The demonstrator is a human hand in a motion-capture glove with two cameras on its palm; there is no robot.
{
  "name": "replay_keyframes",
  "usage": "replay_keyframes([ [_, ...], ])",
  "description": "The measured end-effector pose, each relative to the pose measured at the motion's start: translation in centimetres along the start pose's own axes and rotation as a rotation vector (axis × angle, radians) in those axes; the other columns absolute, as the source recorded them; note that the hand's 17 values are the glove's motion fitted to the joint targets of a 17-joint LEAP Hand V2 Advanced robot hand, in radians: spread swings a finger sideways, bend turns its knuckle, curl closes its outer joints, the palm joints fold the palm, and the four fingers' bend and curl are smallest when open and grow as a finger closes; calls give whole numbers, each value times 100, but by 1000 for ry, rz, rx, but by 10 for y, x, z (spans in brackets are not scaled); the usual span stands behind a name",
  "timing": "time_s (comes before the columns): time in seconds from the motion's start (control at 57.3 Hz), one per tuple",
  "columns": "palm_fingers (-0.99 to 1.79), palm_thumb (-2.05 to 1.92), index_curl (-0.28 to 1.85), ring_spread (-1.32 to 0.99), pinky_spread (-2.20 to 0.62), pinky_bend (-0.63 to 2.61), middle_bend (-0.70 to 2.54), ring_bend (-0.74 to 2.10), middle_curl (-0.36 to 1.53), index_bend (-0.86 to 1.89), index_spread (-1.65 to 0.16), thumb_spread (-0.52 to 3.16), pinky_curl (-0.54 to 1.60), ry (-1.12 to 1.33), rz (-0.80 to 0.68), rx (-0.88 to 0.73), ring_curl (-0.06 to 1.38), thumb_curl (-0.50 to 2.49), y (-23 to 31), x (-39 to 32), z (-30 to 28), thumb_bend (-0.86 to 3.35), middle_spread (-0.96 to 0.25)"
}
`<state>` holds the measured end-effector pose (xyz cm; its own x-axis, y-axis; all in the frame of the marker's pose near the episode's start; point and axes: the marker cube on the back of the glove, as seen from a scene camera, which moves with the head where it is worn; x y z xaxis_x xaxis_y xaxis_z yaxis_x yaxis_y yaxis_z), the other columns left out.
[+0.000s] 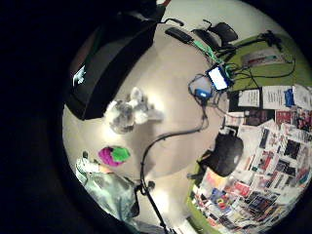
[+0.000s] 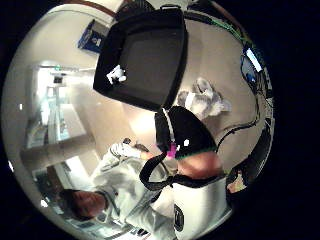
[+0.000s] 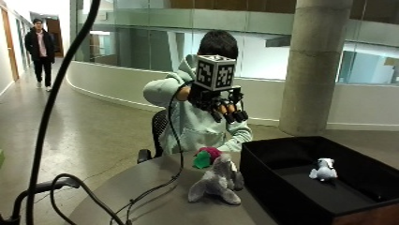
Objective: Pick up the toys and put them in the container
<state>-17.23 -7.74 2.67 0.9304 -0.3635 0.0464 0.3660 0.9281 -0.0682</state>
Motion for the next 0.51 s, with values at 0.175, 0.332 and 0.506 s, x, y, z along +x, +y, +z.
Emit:
replay_keyframes([
  [0.175, -6, 9, 38, -11, -1, 54, 17, 19, 26, 17, -28, 144, 36, 38, -36, -38, 29, 30, -2, 15, 58, -1, -3],
  [0.332, -9, 12, 35, -11, -1, 57, 17, 20, 27, 12, -28, 144, 36, 33, -65, -76, 30, 31, -6, 18, 121, 0, -3],
  [0.506, -10, 15, 30, -8, 1, 65, 16, 22, 27, 9, -27, 140, 38, -134, -38, -110, 32, 31, -12, 15, 182, -1, -3],
])
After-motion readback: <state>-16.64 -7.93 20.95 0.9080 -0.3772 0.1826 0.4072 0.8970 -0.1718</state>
